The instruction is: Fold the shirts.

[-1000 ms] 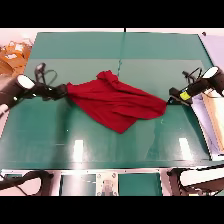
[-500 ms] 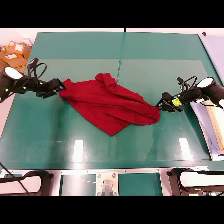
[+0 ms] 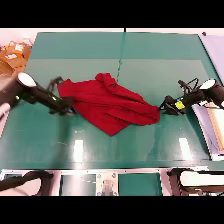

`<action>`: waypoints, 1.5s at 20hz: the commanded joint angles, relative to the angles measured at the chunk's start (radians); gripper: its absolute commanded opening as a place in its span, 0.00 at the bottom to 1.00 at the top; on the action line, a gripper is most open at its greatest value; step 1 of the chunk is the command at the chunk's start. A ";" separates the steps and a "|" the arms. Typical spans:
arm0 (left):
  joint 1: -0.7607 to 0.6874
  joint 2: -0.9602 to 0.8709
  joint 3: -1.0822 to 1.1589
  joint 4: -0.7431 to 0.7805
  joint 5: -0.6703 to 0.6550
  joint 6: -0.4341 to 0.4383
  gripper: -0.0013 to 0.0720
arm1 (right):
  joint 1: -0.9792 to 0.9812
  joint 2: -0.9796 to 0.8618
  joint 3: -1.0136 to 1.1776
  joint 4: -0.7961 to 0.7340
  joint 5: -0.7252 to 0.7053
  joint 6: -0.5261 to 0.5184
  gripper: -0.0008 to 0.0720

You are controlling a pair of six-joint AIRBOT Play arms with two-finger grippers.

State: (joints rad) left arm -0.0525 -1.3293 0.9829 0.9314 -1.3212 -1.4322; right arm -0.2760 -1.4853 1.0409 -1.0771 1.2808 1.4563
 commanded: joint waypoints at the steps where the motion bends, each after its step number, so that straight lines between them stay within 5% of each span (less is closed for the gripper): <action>1: -0.195 0.152 -0.252 -0.075 0.224 -0.089 0.04 | 0.004 0.000 -0.046 -0.012 0.012 -0.002 0.60; 2: -0.254 0.171 -0.305 -0.124 0.324 -0.095 0.10 | 0.010 0.000 -0.064 -0.008 -0.005 -0.002 0.60; 4: -0.378 0.174 -0.378 -0.208 0.526 -0.109 0.85 | 0.025 -0.001 -0.088 -0.005 -0.044 -0.014 0.60; 6: -0.479 0.164 -0.410 -0.230 0.691 -0.120 0.67 | 0.032 -0.002 -0.087 0.005 -0.070 -0.028 0.60; 11: -0.574 0.034 -0.411 -0.322 0.835 -0.164 0.67 | 0.033 -0.002 -0.087 0.129 -0.080 -0.081 0.58; 14: -0.573 0.016 -0.410 -0.335 0.912 -0.164 0.66 | 0.033 -0.002 -0.087 0.142 -0.083 -0.084 0.28; 15: -0.571 0.016 -0.411 -0.333 0.943 -0.164 0.54 | 0.033 -0.002 -0.087 0.148 -0.084 -0.093 0.15; 16: -0.571 0.016 -0.411 -0.305 0.968 -0.164 0.23 | 0.032 -0.002 -0.087 0.146 -0.084 -0.093 0.03; 17: -0.568 0.016 -0.410 -0.272 0.974 -0.165 0.04 | 0.031 -0.002 -0.087 0.146 -0.084 -0.093 0.03; 21: -0.399 0.083 -0.408 -0.146 0.746 -0.164 0.04 | -0.020 0.006 -0.085 0.208 -0.056 -0.105 0.03; 25: -0.267 0.317 -0.242 0.099 0.448 -0.157 0.04 | -0.048 0.113 -0.049 0.652 0.028 -0.257 0.03; 30: -0.258 0.488 0.333 0.325 0.186 -0.156 0.04 | -0.082 0.372 0.184 1.053 -0.026 -0.317 0.03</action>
State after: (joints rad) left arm -0.3286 -0.9276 1.0256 1.1027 -0.9482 -1.5917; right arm -0.3336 -1.2423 1.1046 -0.2932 1.2869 1.1835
